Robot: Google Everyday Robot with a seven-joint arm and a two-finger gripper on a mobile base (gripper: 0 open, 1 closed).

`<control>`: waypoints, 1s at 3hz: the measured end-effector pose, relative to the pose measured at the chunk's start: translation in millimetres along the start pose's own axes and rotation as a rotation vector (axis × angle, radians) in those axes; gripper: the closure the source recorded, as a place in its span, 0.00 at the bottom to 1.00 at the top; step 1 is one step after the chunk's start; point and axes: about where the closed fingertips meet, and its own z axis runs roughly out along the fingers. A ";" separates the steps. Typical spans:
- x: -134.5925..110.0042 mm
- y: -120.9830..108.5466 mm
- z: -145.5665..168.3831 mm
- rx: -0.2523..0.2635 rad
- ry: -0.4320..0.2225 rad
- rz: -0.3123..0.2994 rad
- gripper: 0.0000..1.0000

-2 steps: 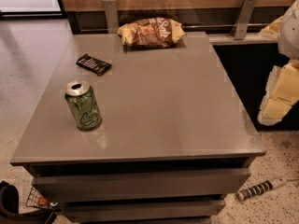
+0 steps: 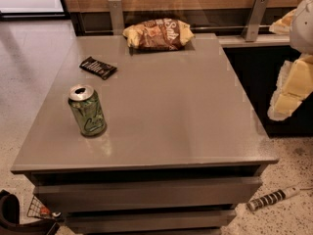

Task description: Pick brown chip bag

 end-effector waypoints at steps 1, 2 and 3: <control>-5.5 -49.5 5.2 0.095 -0.059 -0.039 0.00; -24.7 -108.4 9.8 0.235 -0.184 -0.087 0.00; -47.9 -148.9 13.8 0.342 -0.325 -0.111 0.00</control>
Offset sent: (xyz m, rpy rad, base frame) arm 0.1801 -0.0008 0.0635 0.1847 -0.5260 0.1455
